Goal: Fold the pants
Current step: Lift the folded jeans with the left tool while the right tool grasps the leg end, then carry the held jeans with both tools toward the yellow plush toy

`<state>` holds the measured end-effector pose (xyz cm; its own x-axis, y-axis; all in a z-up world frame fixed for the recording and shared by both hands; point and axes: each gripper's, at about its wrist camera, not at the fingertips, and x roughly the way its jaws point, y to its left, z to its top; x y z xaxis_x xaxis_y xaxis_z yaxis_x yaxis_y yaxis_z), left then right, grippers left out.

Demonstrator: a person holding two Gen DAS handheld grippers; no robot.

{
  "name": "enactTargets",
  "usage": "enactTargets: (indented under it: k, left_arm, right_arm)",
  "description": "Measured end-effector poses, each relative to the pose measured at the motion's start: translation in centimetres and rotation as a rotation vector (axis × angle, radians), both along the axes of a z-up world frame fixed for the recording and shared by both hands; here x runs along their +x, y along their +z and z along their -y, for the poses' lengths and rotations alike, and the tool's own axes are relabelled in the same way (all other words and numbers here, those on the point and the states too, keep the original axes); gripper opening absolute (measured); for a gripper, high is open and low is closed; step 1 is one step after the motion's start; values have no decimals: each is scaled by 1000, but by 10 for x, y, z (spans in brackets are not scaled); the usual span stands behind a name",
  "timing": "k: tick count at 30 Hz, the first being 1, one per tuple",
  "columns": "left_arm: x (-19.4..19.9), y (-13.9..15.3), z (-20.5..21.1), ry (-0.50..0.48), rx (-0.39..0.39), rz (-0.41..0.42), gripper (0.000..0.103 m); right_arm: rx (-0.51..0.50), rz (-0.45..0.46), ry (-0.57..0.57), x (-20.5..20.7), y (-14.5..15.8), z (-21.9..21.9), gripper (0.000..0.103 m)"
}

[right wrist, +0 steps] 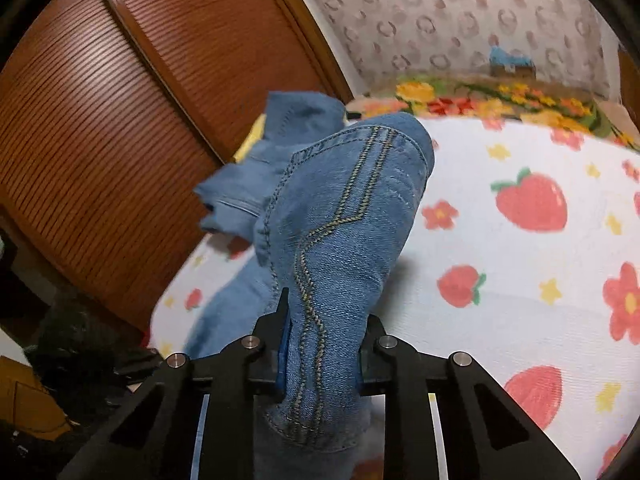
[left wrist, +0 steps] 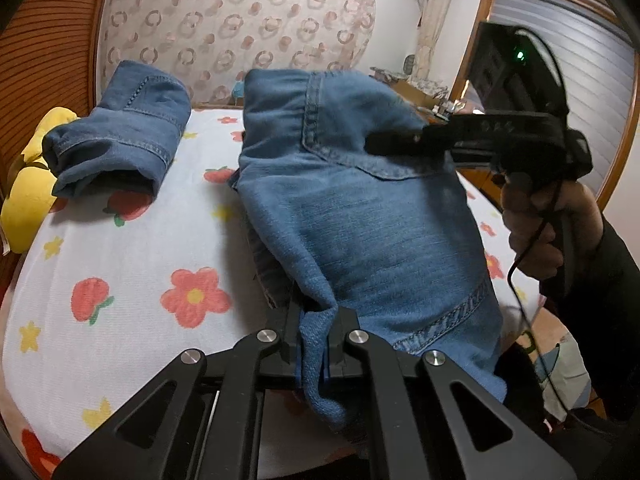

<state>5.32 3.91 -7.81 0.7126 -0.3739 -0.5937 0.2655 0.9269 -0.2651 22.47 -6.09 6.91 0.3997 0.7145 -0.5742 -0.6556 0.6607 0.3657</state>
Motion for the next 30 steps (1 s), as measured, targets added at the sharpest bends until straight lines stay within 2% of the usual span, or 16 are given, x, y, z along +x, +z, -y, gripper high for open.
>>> enactTargets:
  k: [5, 15, 21, 30]
  left_arm:
    - [-8, 16, -2, 1, -22, 45, 6]
    - [-12, 51, -9, 14, -20, 141, 6]
    - [4, 66, -21, 36, -7, 176, 6]
    - [36, 80, -58, 97, -29, 200, 6]
  right_arm:
    - [42, 37, 35, -20, 29, -4, 22]
    - [56, 137, 60, -51, 76, -5, 22]
    - [50, 176, 68, -52, 91, -15, 22]
    - [53, 206, 127, -21, 103, -46, 22]
